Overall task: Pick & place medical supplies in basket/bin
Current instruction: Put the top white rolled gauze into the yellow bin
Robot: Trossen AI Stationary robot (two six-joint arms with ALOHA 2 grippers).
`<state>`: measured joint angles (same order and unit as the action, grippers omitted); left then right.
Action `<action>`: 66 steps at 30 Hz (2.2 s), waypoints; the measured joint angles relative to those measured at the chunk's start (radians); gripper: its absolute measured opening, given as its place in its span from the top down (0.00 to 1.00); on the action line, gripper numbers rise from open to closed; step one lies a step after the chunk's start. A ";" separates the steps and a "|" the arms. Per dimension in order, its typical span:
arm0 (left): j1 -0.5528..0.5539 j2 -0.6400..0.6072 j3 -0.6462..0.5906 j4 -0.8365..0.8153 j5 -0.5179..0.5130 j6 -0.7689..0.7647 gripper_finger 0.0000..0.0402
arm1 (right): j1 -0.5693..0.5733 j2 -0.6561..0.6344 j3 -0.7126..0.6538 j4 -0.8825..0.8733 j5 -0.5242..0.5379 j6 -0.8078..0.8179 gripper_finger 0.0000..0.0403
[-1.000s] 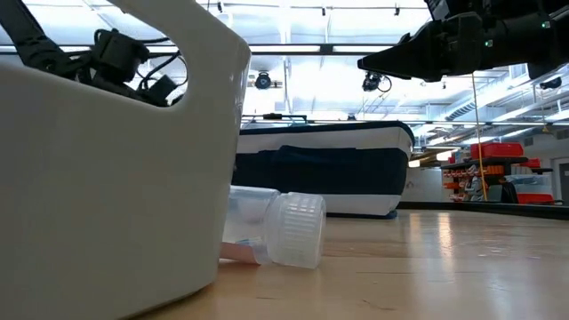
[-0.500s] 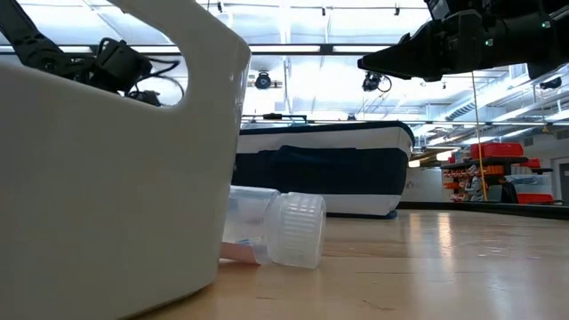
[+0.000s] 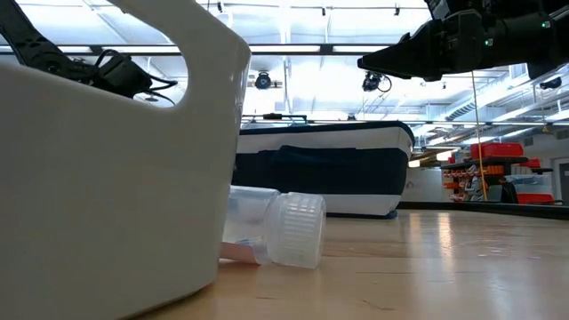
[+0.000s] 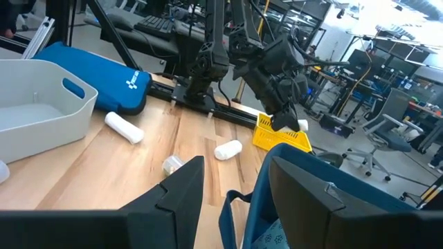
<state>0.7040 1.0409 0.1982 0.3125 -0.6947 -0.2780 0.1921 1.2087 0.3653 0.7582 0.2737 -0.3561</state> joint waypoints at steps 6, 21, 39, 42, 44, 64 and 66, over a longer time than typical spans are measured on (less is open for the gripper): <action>0.011 0.001 0.000 -0.010 0.034 0.015 0.71 | 0.000 0.000 0.000 0.000 0.004 -0.001 0.57; 0.008 -0.008 0.000 0.030 0.114 0.104 0.45 | 0.000 0.000 0.000 0.000 0.003 -0.001 0.57; -0.171 -0.114 0.163 -0.259 0.524 0.415 0.43 | 0.000 0.000 0.000 0.000 0.002 -0.027 0.57; -0.238 -0.109 0.224 -0.422 0.544 0.473 0.43 | 0.000 0.000 0.000 0.000 0.002 -0.027 0.57; -0.286 -0.109 0.254 -0.508 0.569 0.491 0.43 | 0.000 0.000 0.000 0.000 0.002 -0.027 0.57; -0.478 -0.020 0.312 -0.816 0.579 0.545 0.28 | 0.000 0.000 0.000 -0.016 -0.001 -0.035 0.57; -0.478 0.003 0.312 -0.821 0.580 0.570 0.28 | 0.000 0.000 0.000 -0.015 -0.001 -0.035 0.57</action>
<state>0.2260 1.0441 0.5102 -0.5089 -0.1149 0.2924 0.1917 1.2087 0.3656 0.7432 0.2729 -0.3912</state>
